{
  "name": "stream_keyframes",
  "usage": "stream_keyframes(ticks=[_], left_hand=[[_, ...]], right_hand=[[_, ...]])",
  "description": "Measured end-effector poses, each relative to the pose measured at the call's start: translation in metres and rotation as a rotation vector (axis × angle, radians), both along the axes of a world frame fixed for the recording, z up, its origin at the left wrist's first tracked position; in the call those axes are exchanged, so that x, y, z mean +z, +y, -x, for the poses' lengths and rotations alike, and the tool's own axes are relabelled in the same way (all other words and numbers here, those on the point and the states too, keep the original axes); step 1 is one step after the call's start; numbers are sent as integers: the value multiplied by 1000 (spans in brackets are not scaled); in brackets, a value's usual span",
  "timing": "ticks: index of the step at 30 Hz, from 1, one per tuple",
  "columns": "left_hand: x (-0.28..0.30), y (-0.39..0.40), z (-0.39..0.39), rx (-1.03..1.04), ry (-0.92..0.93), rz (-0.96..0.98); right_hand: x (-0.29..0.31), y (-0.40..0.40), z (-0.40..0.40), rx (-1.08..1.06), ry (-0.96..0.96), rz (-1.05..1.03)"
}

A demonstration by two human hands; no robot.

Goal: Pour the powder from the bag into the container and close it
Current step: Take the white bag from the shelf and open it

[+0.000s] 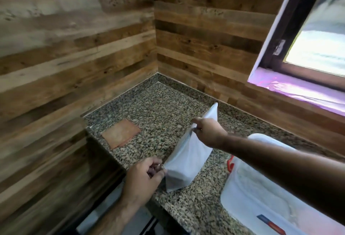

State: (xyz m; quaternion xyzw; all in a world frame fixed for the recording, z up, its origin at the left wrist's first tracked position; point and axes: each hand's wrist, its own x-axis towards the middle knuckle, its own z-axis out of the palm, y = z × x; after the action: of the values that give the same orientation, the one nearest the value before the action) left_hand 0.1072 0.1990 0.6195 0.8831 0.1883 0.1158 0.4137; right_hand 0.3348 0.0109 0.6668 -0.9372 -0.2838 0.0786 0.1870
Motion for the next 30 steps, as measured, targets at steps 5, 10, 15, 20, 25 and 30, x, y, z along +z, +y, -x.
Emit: stream_keyframes(ticks=[5,10,15,20,25,30], left_hand=[[9,17,13,9,-141,-25],[26,35,12,-185,-467,-643],[22,41,16,39,-634,-611],[-1,29,20,53,-269,-123],[-14,9,-8,-246,132,-326],[-9,10,-27,-289,63,-517]], right_hand=[[10,18,77,308,66,-143],[-6,51,117,327,95,-127],[-5,53,117,129,165,-294],[13,39,111,-4,255,-381],[22,34,118,-7,268,-403],[23,33,122,30,277,-401]])
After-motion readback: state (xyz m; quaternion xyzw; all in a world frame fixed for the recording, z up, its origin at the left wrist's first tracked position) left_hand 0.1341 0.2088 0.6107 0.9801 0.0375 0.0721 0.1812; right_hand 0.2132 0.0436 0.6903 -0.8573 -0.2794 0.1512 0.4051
